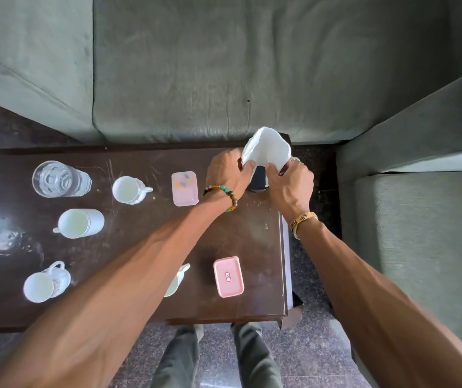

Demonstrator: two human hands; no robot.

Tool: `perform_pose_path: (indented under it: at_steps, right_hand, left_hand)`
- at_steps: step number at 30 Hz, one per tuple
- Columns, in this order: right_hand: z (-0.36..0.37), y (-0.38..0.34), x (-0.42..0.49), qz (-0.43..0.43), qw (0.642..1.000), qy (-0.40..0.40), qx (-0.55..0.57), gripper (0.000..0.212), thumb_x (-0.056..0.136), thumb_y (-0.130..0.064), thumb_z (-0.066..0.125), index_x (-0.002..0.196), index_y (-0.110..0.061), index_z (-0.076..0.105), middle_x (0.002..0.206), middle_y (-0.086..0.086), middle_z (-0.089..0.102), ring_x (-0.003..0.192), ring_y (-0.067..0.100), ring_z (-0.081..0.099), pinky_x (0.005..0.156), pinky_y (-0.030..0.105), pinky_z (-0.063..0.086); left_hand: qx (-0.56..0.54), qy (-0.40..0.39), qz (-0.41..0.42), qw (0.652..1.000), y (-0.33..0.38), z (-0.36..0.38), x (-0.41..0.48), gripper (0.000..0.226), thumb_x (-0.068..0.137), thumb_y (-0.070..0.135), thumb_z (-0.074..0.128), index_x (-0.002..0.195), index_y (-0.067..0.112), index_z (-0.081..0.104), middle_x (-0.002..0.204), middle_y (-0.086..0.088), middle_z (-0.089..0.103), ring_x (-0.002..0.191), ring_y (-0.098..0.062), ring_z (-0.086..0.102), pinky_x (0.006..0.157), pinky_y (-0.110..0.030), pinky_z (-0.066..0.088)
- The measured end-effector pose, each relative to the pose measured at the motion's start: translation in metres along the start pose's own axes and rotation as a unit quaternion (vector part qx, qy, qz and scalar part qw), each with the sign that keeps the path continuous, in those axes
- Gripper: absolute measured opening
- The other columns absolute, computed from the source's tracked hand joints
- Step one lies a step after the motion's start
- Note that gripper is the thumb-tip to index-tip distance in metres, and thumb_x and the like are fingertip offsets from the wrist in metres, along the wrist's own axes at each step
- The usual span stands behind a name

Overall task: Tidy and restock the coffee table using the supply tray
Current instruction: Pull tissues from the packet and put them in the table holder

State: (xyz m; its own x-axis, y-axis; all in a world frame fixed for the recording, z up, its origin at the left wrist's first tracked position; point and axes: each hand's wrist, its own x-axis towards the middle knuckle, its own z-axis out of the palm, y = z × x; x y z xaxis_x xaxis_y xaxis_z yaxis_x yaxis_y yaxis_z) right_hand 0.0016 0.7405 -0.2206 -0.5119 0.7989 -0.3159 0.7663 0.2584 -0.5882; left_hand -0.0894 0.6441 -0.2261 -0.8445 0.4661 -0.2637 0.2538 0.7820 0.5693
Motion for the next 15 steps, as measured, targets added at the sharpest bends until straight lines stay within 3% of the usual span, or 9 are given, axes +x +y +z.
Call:
perform_pose_path:
  at_steps: [5, 12, 15]
  right_hand:
    - [-0.002, -0.003, -0.002, -0.003, 1.000, 0.019, 0.010, 0.033, 0.091, -0.035, 0.057, 0.065, -0.017, 0.049, 0.063, -0.005, 0.053, 0.057, 0.014, 0.051, 0.050, 0.026, 0.034]
    - [0.007, 0.010, -0.001, 0.003, 1.000, -0.002, -0.025, 0.017, 0.090, -0.030, 0.058, 0.081, -0.016, 0.057, 0.078, 0.001, 0.061, 0.071, 0.022, 0.056, 0.059, 0.027, 0.039]
    - [0.004, 0.009, -0.004, 0.005, 1.000, 0.014, 0.002, 0.017, 0.088, -0.032, 0.059, 0.078, -0.018, 0.058, 0.070, -0.005, 0.059, 0.066, 0.018, 0.057, 0.057, 0.028, 0.041]
  left_hand:
    - [0.004, -0.007, 0.010, 1.000, -0.002, -0.001, 0.002, 0.026, 0.086, 0.038, 0.059, 0.086, 0.012, 0.066, 0.082, -0.005, 0.069, 0.076, -0.026, 0.061, 0.060, -0.032, 0.046]
    - [0.039, -0.013, 0.016, 0.999, -0.011, 0.012, 0.004, 0.026, 0.087, 0.038, 0.060, 0.084, 0.012, 0.062, 0.085, -0.006, 0.067, 0.073, -0.022, 0.056, 0.058, -0.028, 0.033]
    - [0.038, -0.010, 0.021, 0.999, -0.011, 0.010, 0.003, 0.027, 0.085, 0.041, 0.060, 0.082, 0.014, 0.060, 0.082, -0.004, 0.065, 0.071, -0.022, 0.054, 0.058, -0.028, 0.032]
